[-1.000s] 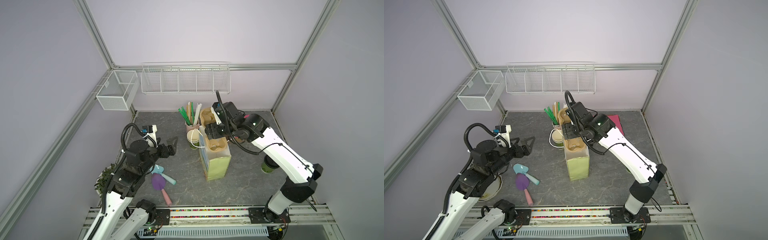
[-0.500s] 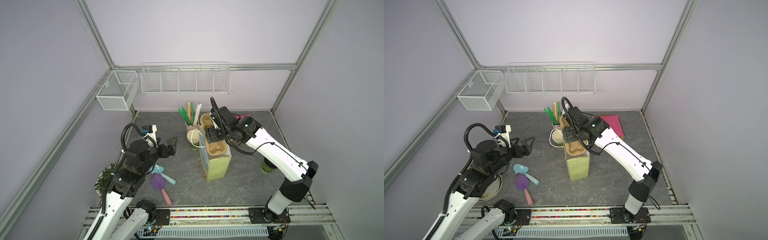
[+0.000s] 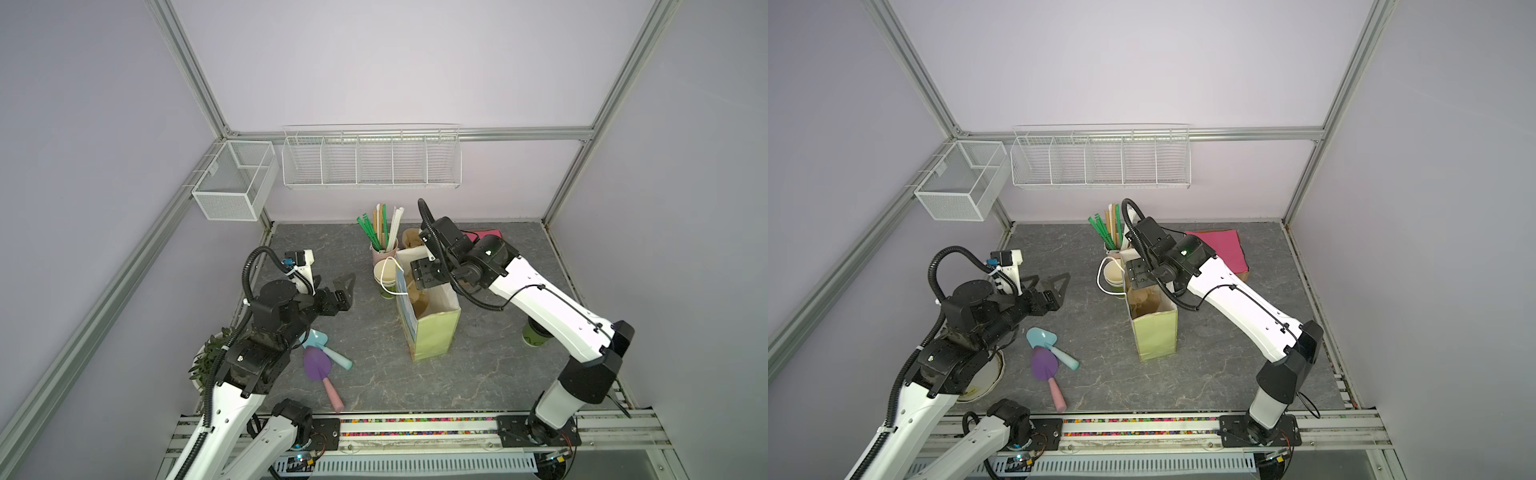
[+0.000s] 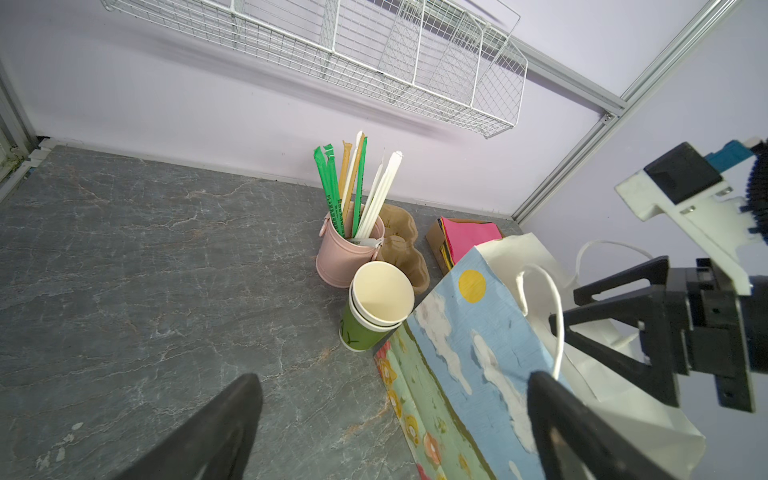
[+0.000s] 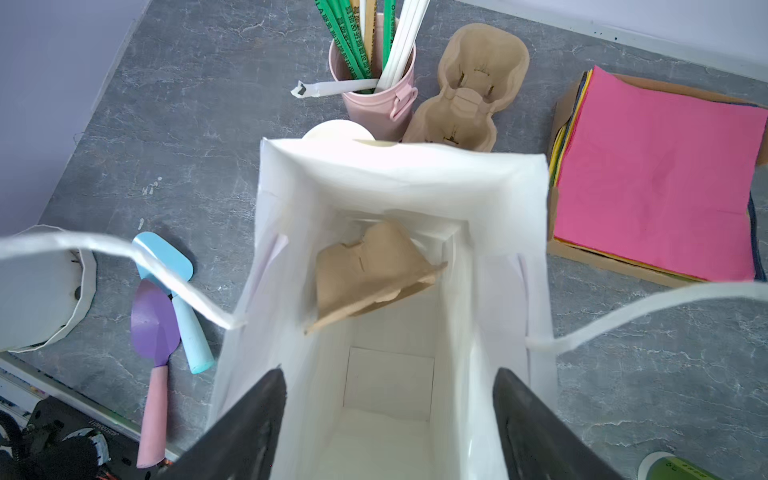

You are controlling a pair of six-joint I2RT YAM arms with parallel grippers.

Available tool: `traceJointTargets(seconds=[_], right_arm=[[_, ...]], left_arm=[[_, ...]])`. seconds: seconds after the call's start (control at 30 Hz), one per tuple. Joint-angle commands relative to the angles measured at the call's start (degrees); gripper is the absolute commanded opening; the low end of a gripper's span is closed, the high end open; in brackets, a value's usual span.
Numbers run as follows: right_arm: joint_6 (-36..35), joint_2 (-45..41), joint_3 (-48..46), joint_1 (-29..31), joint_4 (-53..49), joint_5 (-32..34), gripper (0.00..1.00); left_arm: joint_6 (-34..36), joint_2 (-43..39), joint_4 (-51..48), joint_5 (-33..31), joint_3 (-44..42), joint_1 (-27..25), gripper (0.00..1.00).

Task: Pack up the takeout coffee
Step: 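Lower the carrier into the bag and open the right gripper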

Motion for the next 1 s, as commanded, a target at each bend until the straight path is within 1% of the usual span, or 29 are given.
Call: traceJointTargets(seconds=[0.0, 0.13, 0.2, 0.3, 0.5, 0.6, 0.73, 0.83, 0.97], right_arm=[[-0.84, 0.71, -0.21, 0.34, 0.02, 1.47, 0.81], [-3.4, 1.84, 2.46, 0.49, -1.55, 1.23, 0.81], [-4.02, 0.97, 3.44, 0.62, -2.86, 3.29, 0.81], [-5.73, -3.17, 3.02, 1.76, -2.32, 4.14, 0.81], [-7.09, -9.69, 4.0, 2.22, -8.57, 6.08, 0.85], [-6.16, -12.54, 1.19, 2.19, -10.47, 7.51, 0.84], [-4.51, -15.75, -6.01, 2.14, -8.91, 7.72, 0.82], [-3.76, -15.77, -9.48, 1.96, -7.47, 7.78, 0.79], [-3.52, -14.34, -11.68, 1.36, -5.01, 6.32, 0.73]], left_arm=[[0.13, -0.03, -0.14, 0.0, -0.43, 0.05, 0.99], [0.11, -0.18, -0.29, 0.0, -0.38, 0.03, 0.99], [0.18, -0.33, -0.32, -0.07, -0.5, 0.0, 0.99], [0.09, -0.35, -0.25, -0.1, -0.6, -0.1, 0.99], [-0.02, 0.28, -0.18, 0.5, -0.34, -0.16, 0.99], [-0.02, 0.24, -0.23, 0.45, -0.25, -0.12, 0.99], [-0.04, 0.15, -0.21, 0.22, -0.24, -0.12, 0.99], [-0.04, 0.35, -0.23, 0.17, -0.25, -0.14, 0.99], [-0.04, 0.65, -0.31, 0.19, -0.16, -0.12, 0.99]])
